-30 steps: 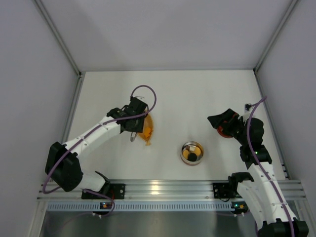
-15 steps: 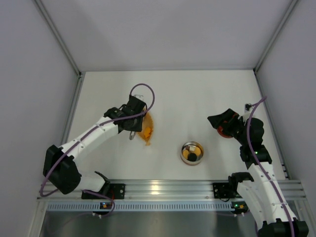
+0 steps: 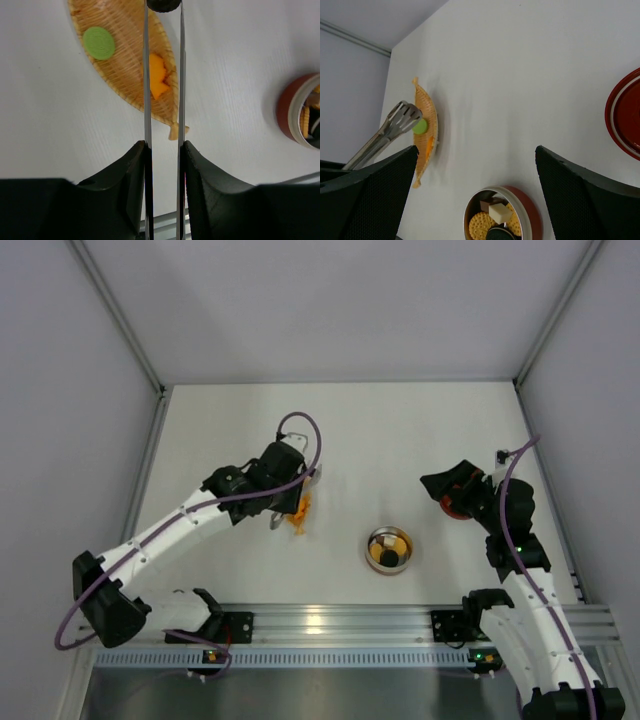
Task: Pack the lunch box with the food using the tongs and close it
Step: Pick up the fake food from the plate, then place the fake food in the packing box.
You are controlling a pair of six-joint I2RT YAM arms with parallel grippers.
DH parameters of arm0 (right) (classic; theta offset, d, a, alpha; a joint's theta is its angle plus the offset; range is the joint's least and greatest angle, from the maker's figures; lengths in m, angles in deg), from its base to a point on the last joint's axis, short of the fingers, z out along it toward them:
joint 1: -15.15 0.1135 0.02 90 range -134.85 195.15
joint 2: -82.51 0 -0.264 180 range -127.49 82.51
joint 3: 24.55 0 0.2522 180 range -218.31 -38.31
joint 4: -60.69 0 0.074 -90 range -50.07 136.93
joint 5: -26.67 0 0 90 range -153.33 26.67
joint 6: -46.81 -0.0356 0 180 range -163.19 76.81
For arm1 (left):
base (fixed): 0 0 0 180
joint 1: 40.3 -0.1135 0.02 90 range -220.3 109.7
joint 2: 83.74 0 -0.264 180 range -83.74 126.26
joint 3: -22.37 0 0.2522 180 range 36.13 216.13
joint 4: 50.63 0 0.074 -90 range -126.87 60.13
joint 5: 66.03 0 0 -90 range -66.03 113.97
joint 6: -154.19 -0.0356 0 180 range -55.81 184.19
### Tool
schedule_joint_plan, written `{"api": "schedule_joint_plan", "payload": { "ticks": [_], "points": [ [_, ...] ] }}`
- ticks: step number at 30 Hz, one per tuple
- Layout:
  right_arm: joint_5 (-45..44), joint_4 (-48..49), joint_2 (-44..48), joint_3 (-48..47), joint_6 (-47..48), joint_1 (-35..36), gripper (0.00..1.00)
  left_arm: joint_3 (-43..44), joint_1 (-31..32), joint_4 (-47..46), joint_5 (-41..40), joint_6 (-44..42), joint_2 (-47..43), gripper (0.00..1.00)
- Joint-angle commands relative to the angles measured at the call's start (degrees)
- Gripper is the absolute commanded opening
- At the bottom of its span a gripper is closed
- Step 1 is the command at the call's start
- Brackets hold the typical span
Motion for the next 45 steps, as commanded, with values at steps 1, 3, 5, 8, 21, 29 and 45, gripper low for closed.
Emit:
{"api": "schedule_joint_plan", "payload": {
  "ticks": [1,3,5,8,21,29,45],
  "points": [
    [-0.16,2.23,0.06,-1.24,0.28,-0.61,1.00,4.04,6.34,-0.09,-0.13,-0.37,-2.13,0.31],
    [-0.16,2.40,-0.02,-1.24,0.19,-0.61,0.99,5.79,12.06,0.17,-1.44,0.50,-1.52,0.31],
    [-0.07,2.40,-0.11,-1.32,0.19,-0.52,1.00,6.76,18.19,0.00,-2.59,1.21,-0.47,0.31],
    [-0.16,2.40,-0.11,-1.50,0.19,-0.61,0.99,8.61,25.23,-0.79,-3.73,2.27,1.99,0.31],
    [-0.60,0.82,0.24,-2.38,1.07,-0.52,0.99,12.83,36.77,-4.48,-1.45,1.30,14.39,0.32],
    [-0.51,1.17,0.59,-1.76,0.81,-0.52,1.00,12.30,37.30,-5.27,-0.40,1.04,15.18,0.33],
    [-0.69,0.82,0.77,-1.59,0.98,-0.61,1.00,12.65,37.65,-5.71,-0.92,0.25,15.53,0.41]
  ]
}}
